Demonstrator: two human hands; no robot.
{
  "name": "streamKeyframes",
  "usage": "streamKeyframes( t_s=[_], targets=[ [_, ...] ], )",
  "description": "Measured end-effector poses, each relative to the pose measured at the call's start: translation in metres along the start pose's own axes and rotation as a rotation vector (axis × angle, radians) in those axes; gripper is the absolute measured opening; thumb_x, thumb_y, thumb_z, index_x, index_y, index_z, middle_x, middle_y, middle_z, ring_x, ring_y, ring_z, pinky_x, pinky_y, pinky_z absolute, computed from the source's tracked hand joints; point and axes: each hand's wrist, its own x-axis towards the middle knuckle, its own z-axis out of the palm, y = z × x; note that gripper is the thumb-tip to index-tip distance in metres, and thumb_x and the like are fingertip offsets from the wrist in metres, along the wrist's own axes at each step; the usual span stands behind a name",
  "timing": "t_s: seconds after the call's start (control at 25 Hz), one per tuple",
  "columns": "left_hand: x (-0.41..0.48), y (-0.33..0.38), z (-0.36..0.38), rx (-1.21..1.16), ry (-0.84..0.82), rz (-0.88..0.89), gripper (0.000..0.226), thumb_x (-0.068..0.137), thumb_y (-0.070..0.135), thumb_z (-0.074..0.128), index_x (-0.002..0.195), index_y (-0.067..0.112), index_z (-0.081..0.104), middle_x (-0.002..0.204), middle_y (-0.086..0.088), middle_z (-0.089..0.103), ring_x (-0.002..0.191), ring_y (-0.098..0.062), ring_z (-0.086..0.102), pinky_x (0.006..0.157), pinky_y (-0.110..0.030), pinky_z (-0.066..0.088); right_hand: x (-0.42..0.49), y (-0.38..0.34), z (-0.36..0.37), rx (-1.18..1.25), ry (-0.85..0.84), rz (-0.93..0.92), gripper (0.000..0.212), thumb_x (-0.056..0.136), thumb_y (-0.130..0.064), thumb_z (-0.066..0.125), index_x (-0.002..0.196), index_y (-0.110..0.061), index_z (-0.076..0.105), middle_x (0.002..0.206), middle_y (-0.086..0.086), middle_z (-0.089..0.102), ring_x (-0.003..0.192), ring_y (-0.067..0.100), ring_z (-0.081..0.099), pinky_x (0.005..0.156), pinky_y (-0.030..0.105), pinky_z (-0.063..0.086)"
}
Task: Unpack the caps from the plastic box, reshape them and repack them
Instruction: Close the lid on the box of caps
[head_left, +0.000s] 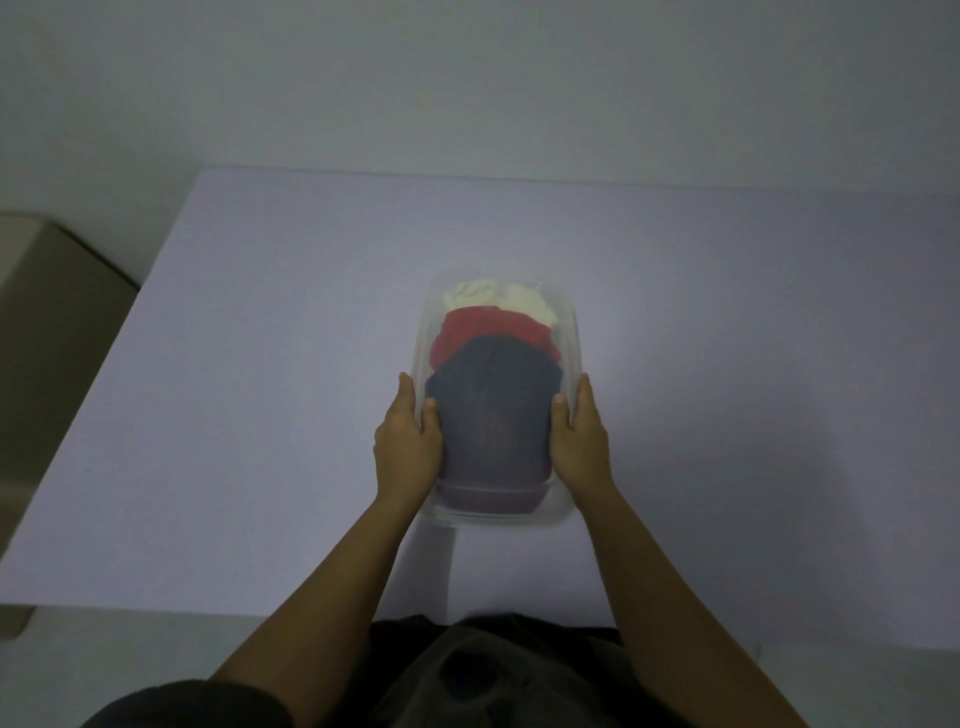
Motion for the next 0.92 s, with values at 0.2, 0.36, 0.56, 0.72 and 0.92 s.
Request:
streamKeyframes(
  t_s=[0.2, 0.36, 0.56, 0.72, 0.92],
  targets=[
    [0.002, -0.004, 0.003, 0.028, 0.015, -0.003, 0.054, 0.100, 0.035, 0.033, 0.149, 0.019, 0.018, 0.146, -0.010, 0.044, 0.129, -0.034, 0.047, 0.106, -0.047, 0.037, 0.000, 0.001, 0.002, 0.011, 0.013, 0.036, 0.053, 0.102, -0.035, 0.029, 0.151, -0.021, 0.014, 0.156, 0.005, 0.026, 0.140, 0.029, 0.030, 0.114, 0.041, 0.024],
    [0.004, -0.011, 0.002, 0.067, 0.005, 0.012, 0.055, 0.099, 0.037, 0.032, 0.150, 0.021, 0.017, 0.144, -0.009, 0.046, 0.126, -0.034, 0.049, 0.106, -0.049, 0.040, 0.001, 0.001, 0.000, 0.145, 0.012, 0.080, 0.051, 0.101, -0.033, 0.035, 0.149, -0.026, 0.020, 0.154, 0.003, 0.030, 0.139, 0.027, 0.032, 0.114, 0.044, 0.027],
    [-0.002, -0.013, 0.005, 0.198, 0.004, 0.084, 0.054, 0.100, 0.036, 0.029, 0.150, 0.019, 0.014, 0.155, -0.004, 0.028, 0.131, -0.031, 0.044, 0.104, -0.046, 0.039, 0.000, 0.004, -0.001, 0.172, 0.005, 0.068, 0.052, 0.100, -0.032, 0.037, 0.149, -0.027, 0.020, 0.154, 0.003, 0.030, 0.139, 0.027, 0.032, 0.115, 0.045, 0.028],
    [-0.002, -0.009, 0.005, 0.280, -0.001, 0.092, 0.053, 0.101, 0.033, 0.026, 0.150, 0.017, 0.012, 0.158, -0.002, 0.020, 0.131, -0.030, 0.044, 0.101, -0.044, 0.041, 0.000, 0.004, 0.000, 0.081, 0.030, 0.057, 0.052, 0.101, -0.033, 0.035, 0.150, -0.027, 0.018, 0.154, 0.004, 0.031, 0.138, 0.029, 0.034, 0.112, 0.041, 0.028],
    [-0.005, -0.010, 0.008, 0.349, 0.040, 0.082, 0.053, 0.101, 0.035, 0.025, 0.150, 0.018, 0.013, 0.157, -0.004, 0.023, 0.124, -0.031, 0.051, 0.093, -0.043, 0.047, -0.004, 0.007, 0.009, -0.201, 0.124, 0.019, 0.051, 0.101, -0.037, 0.032, 0.149, -0.026, 0.019, 0.148, 0.006, 0.041, 0.130, 0.032, 0.045, 0.103, 0.044, 0.038]
  ],
)
